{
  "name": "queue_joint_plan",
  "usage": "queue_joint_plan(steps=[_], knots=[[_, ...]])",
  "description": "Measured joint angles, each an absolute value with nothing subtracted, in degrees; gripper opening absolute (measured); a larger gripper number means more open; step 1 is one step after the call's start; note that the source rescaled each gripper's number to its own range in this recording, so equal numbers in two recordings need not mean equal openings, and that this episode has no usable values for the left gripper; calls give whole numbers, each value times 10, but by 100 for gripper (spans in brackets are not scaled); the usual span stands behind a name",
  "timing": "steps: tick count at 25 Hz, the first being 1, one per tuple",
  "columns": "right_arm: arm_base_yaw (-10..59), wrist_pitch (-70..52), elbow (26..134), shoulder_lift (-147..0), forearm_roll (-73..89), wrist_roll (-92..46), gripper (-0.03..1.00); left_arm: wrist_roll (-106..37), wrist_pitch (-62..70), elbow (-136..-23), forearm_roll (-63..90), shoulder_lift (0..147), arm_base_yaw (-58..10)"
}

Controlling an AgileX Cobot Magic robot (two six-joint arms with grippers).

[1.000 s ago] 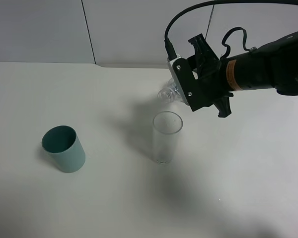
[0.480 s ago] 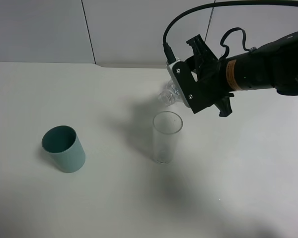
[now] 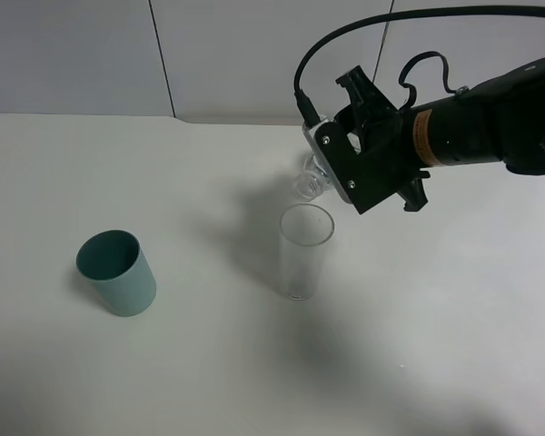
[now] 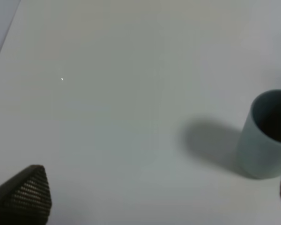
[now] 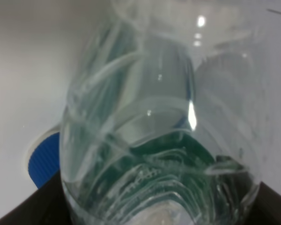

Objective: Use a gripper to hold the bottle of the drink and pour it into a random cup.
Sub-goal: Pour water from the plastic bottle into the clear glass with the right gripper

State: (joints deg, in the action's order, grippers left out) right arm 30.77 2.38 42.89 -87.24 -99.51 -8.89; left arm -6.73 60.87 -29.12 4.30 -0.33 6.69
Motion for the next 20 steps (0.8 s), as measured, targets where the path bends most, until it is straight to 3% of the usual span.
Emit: queue_joint_plan(steps=[20], knots=[[308,21,429,-872,-995,-168,0,-67,609,-291,43,-3,67]])
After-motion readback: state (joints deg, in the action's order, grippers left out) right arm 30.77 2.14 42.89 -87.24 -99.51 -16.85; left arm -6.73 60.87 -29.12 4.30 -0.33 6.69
